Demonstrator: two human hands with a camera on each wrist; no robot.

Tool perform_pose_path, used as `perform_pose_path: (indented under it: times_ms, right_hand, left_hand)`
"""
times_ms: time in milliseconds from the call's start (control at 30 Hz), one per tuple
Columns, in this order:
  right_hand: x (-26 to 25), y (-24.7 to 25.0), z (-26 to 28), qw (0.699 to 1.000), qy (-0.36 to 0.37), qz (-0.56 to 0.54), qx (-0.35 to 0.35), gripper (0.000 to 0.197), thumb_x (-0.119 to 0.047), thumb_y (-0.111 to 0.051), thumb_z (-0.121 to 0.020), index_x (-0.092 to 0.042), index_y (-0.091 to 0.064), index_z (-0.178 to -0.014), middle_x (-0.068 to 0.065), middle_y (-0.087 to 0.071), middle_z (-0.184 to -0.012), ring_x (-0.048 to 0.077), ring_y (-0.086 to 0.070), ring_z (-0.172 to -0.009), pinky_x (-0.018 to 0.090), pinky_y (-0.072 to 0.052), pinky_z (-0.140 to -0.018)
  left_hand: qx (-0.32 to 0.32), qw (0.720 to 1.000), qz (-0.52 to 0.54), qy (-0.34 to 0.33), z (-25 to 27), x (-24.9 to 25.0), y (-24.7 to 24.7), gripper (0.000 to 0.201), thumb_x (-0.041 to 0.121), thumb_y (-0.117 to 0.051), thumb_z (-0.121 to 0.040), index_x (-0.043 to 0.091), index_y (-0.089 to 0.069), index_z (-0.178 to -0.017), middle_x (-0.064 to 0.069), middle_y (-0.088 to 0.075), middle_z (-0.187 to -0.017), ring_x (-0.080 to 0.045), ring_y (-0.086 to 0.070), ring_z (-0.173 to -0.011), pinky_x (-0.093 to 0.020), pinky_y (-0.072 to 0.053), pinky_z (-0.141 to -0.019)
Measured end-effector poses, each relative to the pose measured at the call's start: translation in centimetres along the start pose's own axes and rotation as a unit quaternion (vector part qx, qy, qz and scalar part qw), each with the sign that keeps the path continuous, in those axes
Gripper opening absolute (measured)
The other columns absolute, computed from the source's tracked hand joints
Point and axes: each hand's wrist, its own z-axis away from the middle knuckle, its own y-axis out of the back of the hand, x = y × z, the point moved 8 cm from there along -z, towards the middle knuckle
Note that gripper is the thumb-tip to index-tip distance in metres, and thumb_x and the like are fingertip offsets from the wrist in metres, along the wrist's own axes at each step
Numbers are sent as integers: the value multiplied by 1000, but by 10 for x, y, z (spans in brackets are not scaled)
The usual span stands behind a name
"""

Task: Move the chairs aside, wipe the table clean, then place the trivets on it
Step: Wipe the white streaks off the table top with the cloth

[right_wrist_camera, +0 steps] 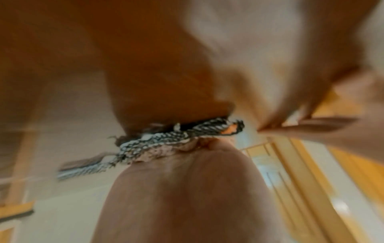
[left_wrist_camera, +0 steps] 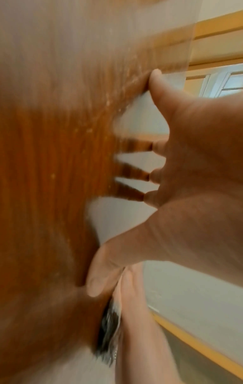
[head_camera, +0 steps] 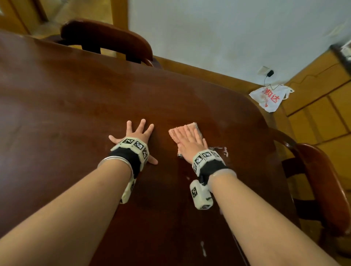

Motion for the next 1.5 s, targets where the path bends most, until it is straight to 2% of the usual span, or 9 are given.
perform_pose_path:
  times_ms: [233,367,467,667,867,1100,1267,1400,1500]
  right_hand:
    - [47,7,7,984,-155,-87,28,55,-35,-17,-104,-48,17,-146,-9,27,-156,28,22,-145,55,9,-115]
    - [-13,-12,29,999,-39,-26,0,56,-34,-21,-104,-48,11,-147,-13,26,-157,23,25,-144,52,8,-117]
    - [12,-32,57,1000,4,-3,-7,54,-36,-17,-104,-50,14,-146,-19,27,-155,15,26,-143,46,9,-117]
    - [41,-18,44,989,-121,-81,-13,55,-35,-19,-104,-49,13,-147,-10,28,-156,27,25,-144,53,9,-117]
    - [-6,-47,76,1000,20,4,-21,57,-36,-23,-103,-54,10,-145,-19,24,-156,16,24,-144,48,8,-118]
    - [47,-31,81,987,-135,-86,-11,54,-38,-17,-104,-48,14,-147,-10,28,-156,25,26,-144,52,10,-117]
    - [-19,-51,93,999,-10,-36,-28,56,-34,-25,-104,-53,5,-146,-14,24,-157,22,27,-143,53,11,-115]
    - [7,-71,119,998,40,30,-38,55,-33,-18,-104,-56,11,-144,-20,24,-156,16,25,-144,50,8,-118]
    - [48,-65,118,998,-55,-34,-19,55,-33,-17,-104,-54,16,-144,-16,28,-155,20,25,-145,53,7,-117]
  left_hand:
    - [-12,1000,-25,-5,23,6,-30,136,59,-82,-53,47,20,-143,16,35,-150,-31,31,-139,-81,-8,-94]
    - [-13,1000,-14,-4,22,6,-28,138,57,-84,-52,48,19,-143,17,35,-150,-30,31,-139,-81,-7,-93]
    - [-13,1000,-21,-8,24,6,-28,137,58,-84,-52,48,18,-143,17,34,-150,-30,31,-139,-81,-7,-94]
    - [-5,1000,-17,-12,23,5,-27,138,58,-84,-49,49,17,-143,17,33,-150,-30,31,-139,-81,-5,-92]
    - [10,999,-31,-13,20,4,-29,138,61,-84,-47,50,15,-143,18,30,-151,-30,29,-140,-81,-7,-92]
    - [20,999,-35,-15,20,4,-28,138,61,-84,-46,50,15,-143,18,29,-152,-30,29,-140,-82,-8,-92]
    - [14,999,-47,-22,24,4,-34,136,60,-84,-48,50,13,-144,17,28,-152,-32,26,-141,-82,-13,-93]
    - [-5,998,-51,-25,42,5,-49,134,56,-84,-52,50,13,-144,17,29,-152,-31,26,-141,-81,-15,-94]
    - [-22,997,-63,-32,61,6,-67,132,56,-83,-55,50,14,-143,16,32,-151,-30,27,-141,-81,-15,-95]
